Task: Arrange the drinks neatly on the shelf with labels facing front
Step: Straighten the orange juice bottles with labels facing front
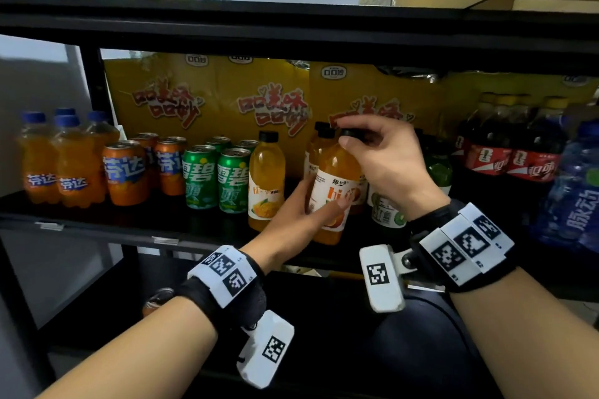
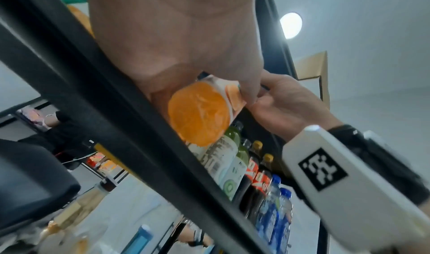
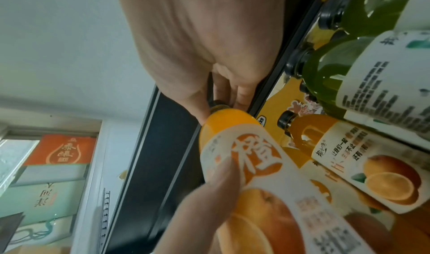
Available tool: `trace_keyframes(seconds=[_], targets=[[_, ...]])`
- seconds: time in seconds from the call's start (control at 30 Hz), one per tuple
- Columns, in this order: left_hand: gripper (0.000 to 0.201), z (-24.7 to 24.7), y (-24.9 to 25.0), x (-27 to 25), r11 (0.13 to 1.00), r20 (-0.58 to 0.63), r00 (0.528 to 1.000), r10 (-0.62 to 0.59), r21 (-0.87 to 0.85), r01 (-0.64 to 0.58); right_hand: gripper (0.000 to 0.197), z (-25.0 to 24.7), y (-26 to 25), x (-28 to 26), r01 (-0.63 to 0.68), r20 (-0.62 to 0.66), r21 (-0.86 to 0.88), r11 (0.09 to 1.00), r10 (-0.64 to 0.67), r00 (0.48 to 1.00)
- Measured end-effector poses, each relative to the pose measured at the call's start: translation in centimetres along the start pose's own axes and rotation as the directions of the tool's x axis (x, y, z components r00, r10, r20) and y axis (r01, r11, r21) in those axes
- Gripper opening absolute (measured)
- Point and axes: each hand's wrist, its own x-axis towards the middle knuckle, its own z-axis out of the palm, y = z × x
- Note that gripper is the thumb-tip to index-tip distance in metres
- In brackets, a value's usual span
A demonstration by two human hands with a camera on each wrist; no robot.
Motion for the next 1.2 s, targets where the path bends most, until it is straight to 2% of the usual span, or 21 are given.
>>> trace_keyframes(seconds=[0.1,0.17,0.23,0.27,0.37,0.4,0.5,0.57,0.7,0.8,0.9,1.0,1.07,1.1,1.13,1.17,1.2], targets=[[0.046,0.5,0.4,0.2,1.0,-0.012,1.0,-0.013,-0.027,0.012,0.033,0.3,0.5,-0.7,-0.016,-0.01,0.077,0.997,0.017,1.0],[0.036,0.9,0.7,0.1,0.996,-0.045,0.999,-0.007,-0.084,0.003,0.053,0.5,1.3,-1.1,-0.091,-0.019,0.027,0.996,0.091,0.996],[0.039,1.1,1.0,0.0,0.988,-0.076,0.997,0.006,-0.153,-0.018,0.073,0.9,2.0,-1.8,-0.212,0.026,0.0,0.977,0.212,0.977],[0.043,1.1,1.3,0.1,0.983,-0.071,0.997,0.001,-0.186,-0.015,0.067,1.0,2.4,-2.1,-0.259,0.062,0.04,0.965,0.256,0.965],[0.054,0.9,1.9,0.1,0.955,0.047,0.996,-0.079,-0.284,0.089,0.022,1.2,3.4,-2.3,-0.297,0.118,0.186,0.936,0.279,0.953],[0.055,0.8,2.1,0.0,0.932,0.097,0.988,-0.121,-0.331,0.147,0.02,1.1,3.5,-2.2,-0.3,0.113,0.194,0.934,0.283,0.952],[0.048,0.5,2.5,-0.4,0.831,0.211,0.952,-0.22,-0.47,0.296,0.034,0.9,3.9,-1.8,-0.341,0.095,0.18,0.923,0.329,0.94],[0.043,0.5,2.6,-0.4,0.8,0.243,0.94,-0.24,-0.499,0.333,0.041,0.9,4.1,-1.8,-0.342,0.084,0.171,0.924,0.332,0.94],[0.05,0.3,2.4,-0.2,0.791,0.229,0.943,-0.241,-0.517,0.328,0.057,1.3,4.3,-2.0,-0.351,0.08,0.118,0.929,0.344,0.936],[0.044,0.2,2.5,-0.2,0.794,0.183,0.954,-0.24,-0.528,0.301,0.068,1.6,4.4,-2.5,-0.427,0.179,0.117,0.897,0.404,0.897],[0.053,0.3,2.7,-0.2,0.847,0.142,0.964,-0.224,-0.46,0.265,0.063,1.7,4.2,-2.6,-0.522,0.313,0.151,0.839,0.46,0.831],[0.052,0.1,2.5,-0.4,0.981,0.054,0.989,-0.139,-0.131,0.145,0.048,1.2,3.6,-2.0,-0.501,0.293,0.219,0.837,0.434,0.852],[0.041,-0.9,1.7,-1.2,0.997,-0.099,0.995,0.0,0.078,0.008,0.041,2.1,3.4,-2.0,-0.49,0.271,0.272,0.828,0.423,0.865],[0.035,-1.4,1.4,-1.5,0.986,-0.203,0.974,0.101,0.15,-0.071,0.039,2.5,3.5,-1.9,-0.48,0.254,0.304,0.823,0.415,0.874],[0.03,-2.0,1.1,-1.8,0.969,-0.326,0.925,0.196,0.208,-0.132,0.038,3.0,3.3,-1.9,-0.476,0.243,0.336,0.813,0.413,0.878],[0.025,-2.7,0.7,-2.0,0.95,-0.456,0.844,0.28,0.258,-0.176,0.035,3.4,3.3,-1.9,-0.47,0.239,0.353,0.809,0.408,0.881],[0.025,-3.4,0.4,-2.0,0.93,-0.57,0.742,0.352,0.299,-0.212,0.033,3.8,3.2,-1.8,-0.455,0.233,0.359,0.815,0.394,0.889]])
